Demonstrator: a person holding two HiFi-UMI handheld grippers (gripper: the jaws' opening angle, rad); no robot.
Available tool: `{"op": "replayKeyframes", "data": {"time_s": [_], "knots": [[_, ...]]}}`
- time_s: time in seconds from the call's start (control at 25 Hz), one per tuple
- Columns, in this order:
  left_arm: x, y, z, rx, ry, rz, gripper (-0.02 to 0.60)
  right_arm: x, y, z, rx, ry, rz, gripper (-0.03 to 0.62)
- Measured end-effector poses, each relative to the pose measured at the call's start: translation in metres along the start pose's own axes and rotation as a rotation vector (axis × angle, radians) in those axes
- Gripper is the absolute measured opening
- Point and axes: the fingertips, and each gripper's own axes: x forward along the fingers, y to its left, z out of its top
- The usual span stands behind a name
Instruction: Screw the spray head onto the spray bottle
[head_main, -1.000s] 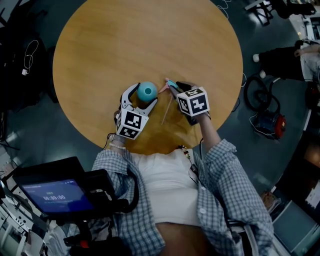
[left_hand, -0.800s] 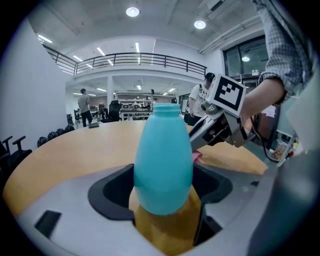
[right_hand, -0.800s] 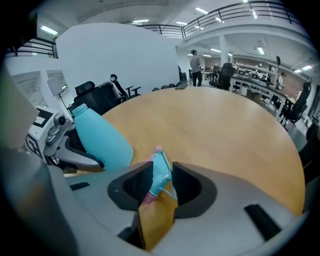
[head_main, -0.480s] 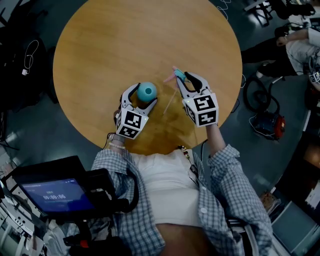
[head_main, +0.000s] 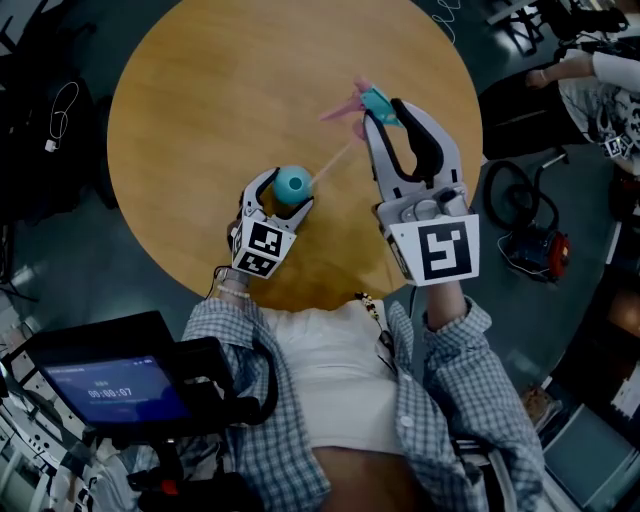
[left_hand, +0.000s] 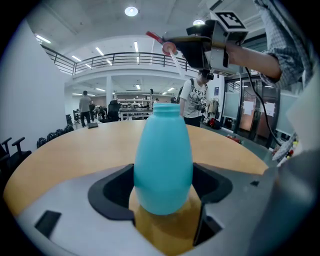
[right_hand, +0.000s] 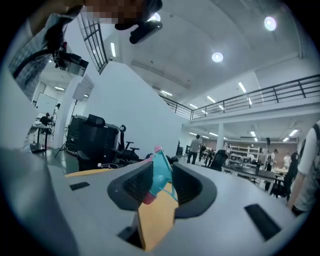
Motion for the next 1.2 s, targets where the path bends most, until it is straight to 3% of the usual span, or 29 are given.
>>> {"op": "replayKeyframes", "data": {"time_s": [0.12, 0.48, 0.8, 1.2], "knots": [[0.0, 0.0, 0.0, -0.001, 0.002, 0.0, 0.373, 0.007, 0.015, 0.01, -0.058, -0.03, 0.024, 0.114], [-0.001, -0.002, 0.002, 0.003, 0.0, -0.003, 0.373, 0.017, 0.057, -0.013, -0.111, -0.033, 0.099, 0.114], [-0.002, -0.002, 0.001, 0.002, 0.0, -0.005, 0.373, -0.006, 0.12, -0.066, -0.384, -0.016, 0.157, 0.115], [-0.003, 0.001, -0.003, -0.001, 0.007, -0.003, 0.373, -0.007, 0.152, -0.105, -0.478, 0.004, 0.174, 0.115]]}}
